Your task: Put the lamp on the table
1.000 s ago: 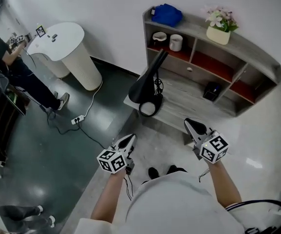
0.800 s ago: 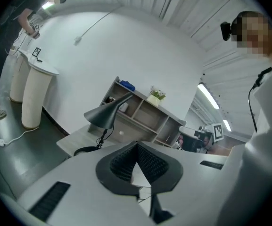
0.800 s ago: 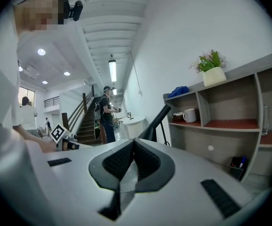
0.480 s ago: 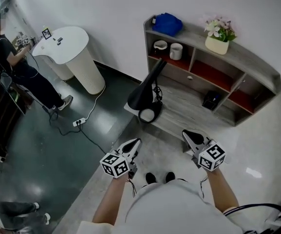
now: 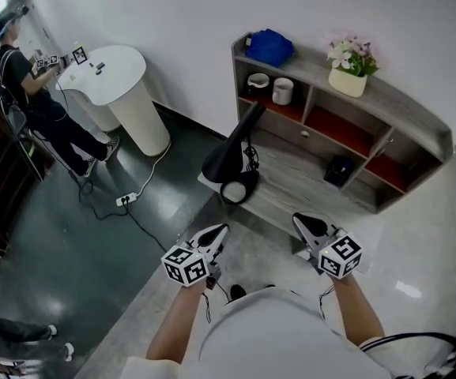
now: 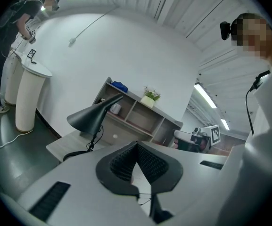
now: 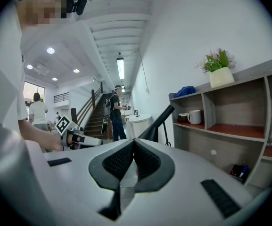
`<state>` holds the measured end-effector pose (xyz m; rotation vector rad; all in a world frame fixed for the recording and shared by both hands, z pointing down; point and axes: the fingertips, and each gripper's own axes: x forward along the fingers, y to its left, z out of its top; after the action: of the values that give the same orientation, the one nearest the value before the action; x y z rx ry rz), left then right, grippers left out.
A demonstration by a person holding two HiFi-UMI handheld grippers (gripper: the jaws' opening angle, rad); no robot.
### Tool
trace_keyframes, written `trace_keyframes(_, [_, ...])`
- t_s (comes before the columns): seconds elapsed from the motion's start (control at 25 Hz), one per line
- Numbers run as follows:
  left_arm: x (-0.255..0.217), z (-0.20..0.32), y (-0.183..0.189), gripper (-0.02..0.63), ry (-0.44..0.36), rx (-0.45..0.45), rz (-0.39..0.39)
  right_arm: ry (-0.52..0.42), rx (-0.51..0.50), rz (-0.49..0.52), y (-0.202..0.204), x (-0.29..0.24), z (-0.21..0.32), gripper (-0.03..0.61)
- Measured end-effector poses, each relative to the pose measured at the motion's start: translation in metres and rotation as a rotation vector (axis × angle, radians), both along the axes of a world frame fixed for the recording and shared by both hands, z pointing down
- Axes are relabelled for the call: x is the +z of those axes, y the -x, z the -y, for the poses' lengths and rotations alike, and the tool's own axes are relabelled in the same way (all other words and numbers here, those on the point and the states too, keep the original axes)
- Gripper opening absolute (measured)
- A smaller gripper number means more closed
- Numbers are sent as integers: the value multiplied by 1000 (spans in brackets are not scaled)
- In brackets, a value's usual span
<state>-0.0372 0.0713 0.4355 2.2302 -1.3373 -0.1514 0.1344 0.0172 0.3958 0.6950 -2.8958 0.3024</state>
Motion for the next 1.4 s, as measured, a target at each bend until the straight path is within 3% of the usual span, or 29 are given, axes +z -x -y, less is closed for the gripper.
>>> trace_keyframes(0.68, [0,-3,-16,11,12,16,8,18,-14,13,-10,6,0,18])
trace_keyframes(1.4, [1,-3,-10,11,24,20,-12,28,-8,9,-5,10,1,18])
